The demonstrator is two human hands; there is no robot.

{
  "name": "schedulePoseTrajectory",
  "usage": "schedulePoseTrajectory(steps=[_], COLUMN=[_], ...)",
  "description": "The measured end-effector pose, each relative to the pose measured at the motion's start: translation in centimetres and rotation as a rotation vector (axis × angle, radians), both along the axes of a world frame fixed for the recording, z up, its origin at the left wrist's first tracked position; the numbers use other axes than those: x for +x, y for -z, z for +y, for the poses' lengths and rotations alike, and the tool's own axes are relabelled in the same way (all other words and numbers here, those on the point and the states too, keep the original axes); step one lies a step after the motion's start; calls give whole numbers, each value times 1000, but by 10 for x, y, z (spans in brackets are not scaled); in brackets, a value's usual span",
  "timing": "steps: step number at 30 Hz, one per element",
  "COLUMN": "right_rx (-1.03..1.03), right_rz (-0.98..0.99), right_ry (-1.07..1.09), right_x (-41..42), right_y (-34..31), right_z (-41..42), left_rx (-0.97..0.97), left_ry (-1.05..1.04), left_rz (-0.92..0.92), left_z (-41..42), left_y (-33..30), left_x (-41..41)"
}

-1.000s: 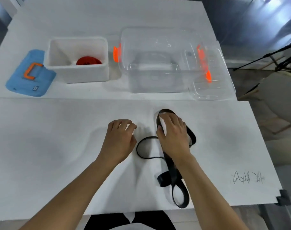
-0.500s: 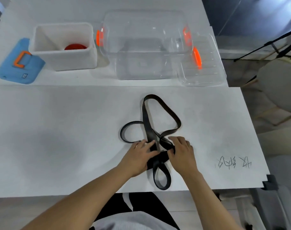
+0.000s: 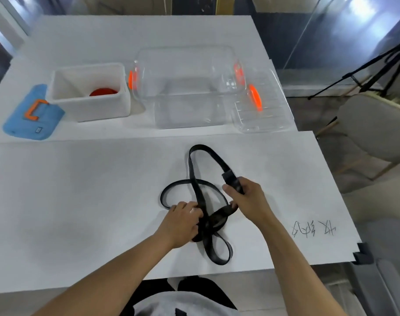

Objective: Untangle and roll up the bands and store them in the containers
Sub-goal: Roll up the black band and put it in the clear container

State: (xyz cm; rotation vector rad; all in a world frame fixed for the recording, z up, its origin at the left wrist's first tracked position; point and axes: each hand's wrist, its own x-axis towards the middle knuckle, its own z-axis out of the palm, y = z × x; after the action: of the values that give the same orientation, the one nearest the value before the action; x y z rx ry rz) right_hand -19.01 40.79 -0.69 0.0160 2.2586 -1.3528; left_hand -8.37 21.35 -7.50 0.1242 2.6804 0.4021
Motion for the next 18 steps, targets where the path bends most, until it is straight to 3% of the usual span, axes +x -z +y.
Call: schedulePoseTrajectory(steps=[8, 11, 15, 18], right_rx=[-311, -314, -292, -309], right_rz=[88, 203, 395, 520], right_ry=[-126, -256, -421, -408], right_x=[-24, -32, -43, -54], right_y=[-102, -145, -207, -249], right_z=[-29, -34, -40, -46], left_rx=[631, 869, 905, 812], left_ry=[-498, -526, -315, -291], left_rz=[267, 350, 505, 677], left_z=[-12, -15, -23, -31], left_y=[-113, -168, -233, -278], left_x=[-50, -62, -80, -97])
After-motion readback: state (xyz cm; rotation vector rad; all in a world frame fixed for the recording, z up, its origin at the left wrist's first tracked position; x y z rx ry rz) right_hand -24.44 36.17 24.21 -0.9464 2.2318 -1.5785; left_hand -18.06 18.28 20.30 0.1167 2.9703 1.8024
